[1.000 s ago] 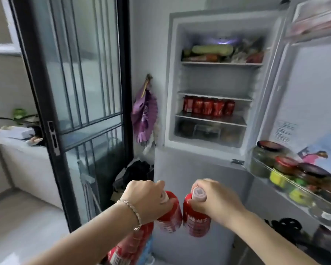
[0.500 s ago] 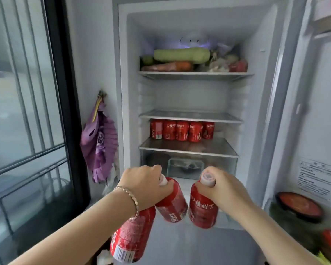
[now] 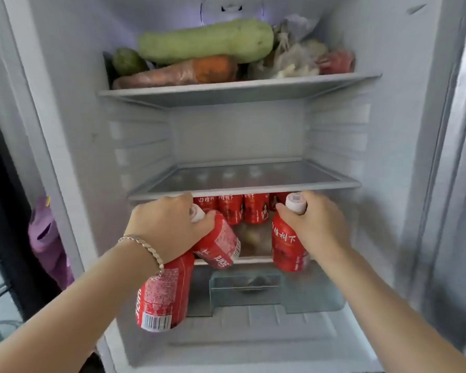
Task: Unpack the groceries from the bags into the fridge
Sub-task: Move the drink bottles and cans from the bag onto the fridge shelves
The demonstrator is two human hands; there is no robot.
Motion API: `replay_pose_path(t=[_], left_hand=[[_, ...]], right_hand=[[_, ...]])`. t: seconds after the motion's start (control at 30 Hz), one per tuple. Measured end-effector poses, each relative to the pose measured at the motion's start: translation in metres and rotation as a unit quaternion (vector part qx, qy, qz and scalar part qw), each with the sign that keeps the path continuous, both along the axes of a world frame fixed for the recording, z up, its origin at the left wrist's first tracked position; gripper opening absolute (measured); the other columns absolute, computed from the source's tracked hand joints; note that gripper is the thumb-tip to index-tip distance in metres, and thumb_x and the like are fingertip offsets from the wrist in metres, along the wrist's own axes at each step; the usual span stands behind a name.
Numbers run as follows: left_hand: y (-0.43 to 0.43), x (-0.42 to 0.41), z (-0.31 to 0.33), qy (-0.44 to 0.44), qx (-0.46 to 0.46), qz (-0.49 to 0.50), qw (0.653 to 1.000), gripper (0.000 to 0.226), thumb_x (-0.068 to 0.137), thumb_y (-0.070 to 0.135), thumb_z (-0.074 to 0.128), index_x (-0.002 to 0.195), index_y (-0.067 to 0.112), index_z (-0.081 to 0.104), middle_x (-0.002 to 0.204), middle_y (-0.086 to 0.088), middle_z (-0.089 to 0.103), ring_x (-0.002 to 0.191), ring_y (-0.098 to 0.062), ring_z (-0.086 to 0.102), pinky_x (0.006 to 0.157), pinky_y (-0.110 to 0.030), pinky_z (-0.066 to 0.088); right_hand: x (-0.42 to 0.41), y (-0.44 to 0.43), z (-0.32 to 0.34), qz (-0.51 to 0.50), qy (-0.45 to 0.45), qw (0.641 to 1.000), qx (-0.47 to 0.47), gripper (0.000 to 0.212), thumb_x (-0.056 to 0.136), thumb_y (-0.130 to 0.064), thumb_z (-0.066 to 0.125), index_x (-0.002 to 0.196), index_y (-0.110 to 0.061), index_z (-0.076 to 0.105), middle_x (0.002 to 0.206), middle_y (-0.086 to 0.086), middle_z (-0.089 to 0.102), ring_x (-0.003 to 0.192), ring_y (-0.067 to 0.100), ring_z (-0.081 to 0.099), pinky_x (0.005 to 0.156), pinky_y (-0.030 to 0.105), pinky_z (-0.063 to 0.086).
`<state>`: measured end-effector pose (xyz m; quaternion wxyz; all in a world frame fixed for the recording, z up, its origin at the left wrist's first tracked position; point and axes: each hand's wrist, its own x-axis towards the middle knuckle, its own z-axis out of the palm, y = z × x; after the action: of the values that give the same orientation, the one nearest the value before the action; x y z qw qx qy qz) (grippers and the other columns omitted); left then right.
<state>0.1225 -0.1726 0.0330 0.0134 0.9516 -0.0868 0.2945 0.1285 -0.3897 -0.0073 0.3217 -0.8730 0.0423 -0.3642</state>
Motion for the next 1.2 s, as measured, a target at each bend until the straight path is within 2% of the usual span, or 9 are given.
replay_pose_path(t=[0.23,0.33,0.4,0.53,0.63,0.83,0.93,1.03,1.2], left_hand=[[-0.002,0.054,-0.003,-0.002,0.037,-0.043,0.998,0.044,0.086,0.065,0.034,0.086,0.024,0.049,0.082,0.006,0.061,0.079,-0.017,0.059,0.063,-0.025,0.038],[-0.005,0.066,-0.008,0.016,0.035,-0.056,0.998,0.042,0.086,0.065,0.034,0.088,0.025,0.047,0.081,0.006,0.059,0.075,-0.016,0.056,0.064,-0.026,0.039],[-0.006,0.072,-0.011,0.01,0.044,-0.063,0.997,0.042,0.086,0.065,0.033,0.092,0.026,0.046,0.081,0.008,0.059,0.074,-0.016,0.056,0.064,-0.025,0.04],[-0.006,0.075,-0.018,0.007,0.05,-0.069,0.996,0.041,0.086,0.065,0.031,0.09,0.026,0.045,0.077,0.008,0.058,0.073,-0.015,0.057,0.061,-0.025,0.041],[-0.008,0.074,-0.022,0.007,0.051,-0.078,0.996,0.039,0.087,0.063,0.032,0.087,0.025,0.042,0.07,0.01,0.051,0.067,-0.014,0.052,0.056,-0.025,0.036],[-0.009,0.074,-0.023,-0.006,0.047,-0.068,0.997,0.038,0.086,0.062,0.033,0.078,0.026,0.038,0.064,0.01,0.051,0.061,-0.011,0.049,0.049,-0.021,0.03],[-0.009,0.074,-0.024,-0.001,0.048,-0.064,0.997,0.037,0.086,0.063,0.031,0.08,0.027,0.039,0.065,0.01,0.051,0.06,-0.01,0.049,0.048,-0.019,0.03],[-0.008,0.074,-0.023,0.001,0.054,-0.061,0.997,0.037,0.086,0.064,0.03,0.082,0.028,0.038,0.064,0.01,0.05,0.06,-0.01,0.047,0.048,-0.02,0.029],[-0.008,0.074,-0.026,-0.009,0.056,-0.056,0.997,0.037,0.085,0.064,0.031,0.083,0.028,0.037,0.06,0.012,0.042,0.056,-0.008,0.039,0.047,-0.02,0.025]], right_hand=[[0.036,-0.009,-0.006,-0.094,0.074,0.993,0.003,0.037,0.087,-0.05,0.054,0.1,-0.015,0.061,0.103,0.004,0.064,0.095,0.026,0.061,0.066,0.028,0.038],[0.045,-0.008,0.0,-0.105,0.117,0.988,-0.013,0.042,0.089,-0.05,0.052,0.105,-0.012,0.058,0.106,0.006,0.063,0.098,0.028,0.06,0.067,0.03,0.039],[0.049,-0.004,-0.004,-0.112,0.103,0.988,-0.01,0.047,0.09,-0.05,0.051,0.111,-0.008,0.055,0.111,0.01,0.058,0.102,0.029,0.057,0.072,0.033,0.042],[0.048,0.002,-0.036,-0.096,0.036,0.991,0.085,0.073,0.077,-0.055,0.065,0.131,-0.01,0.043,0.123,0.009,0.041,0.118,0.028,0.043,0.094,0.036,0.04],[0.055,0.0,-0.049,-0.08,0.061,0.99,0.096,0.084,0.068,-0.061,0.068,0.133,-0.017,0.038,0.125,0.009,0.042,0.114,0.028,0.048,0.092,0.039,0.044],[0.118,-0.012,-0.052,-0.016,0.101,0.979,0.179,0.089,0.073,-0.034,0.078,0.138,-0.003,0.025,0.136,0.02,0.039,0.12,0.036,0.048,0.097,0.039,0.04],[0.147,-0.011,-0.062,-0.035,0.175,0.973,0.148,0.08,0.08,-0.032,0.072,0.135,0.0,0.024,0.137,0.022,0.034,0.126,0.036,0.039,0.102,0.039,0.035],[0.163,-0.011,-0.065,-0.084,0.192,0.97,0.126,0.075,0.082,-0.033,0.069,0.134,0.002,0.027,0.137,0.022,0.03,0.127,0.036,0.032,0.104,0.039,0.031],[0.178,-0.023,-0.066,-0.063,0.24,0.965,0.086,0.051,0.092,-0.014,0.053,0.135,0.003,0.033,0.137,0.021,0.038,0.125,0.034,0.039,0.101,0.034,0.035]])
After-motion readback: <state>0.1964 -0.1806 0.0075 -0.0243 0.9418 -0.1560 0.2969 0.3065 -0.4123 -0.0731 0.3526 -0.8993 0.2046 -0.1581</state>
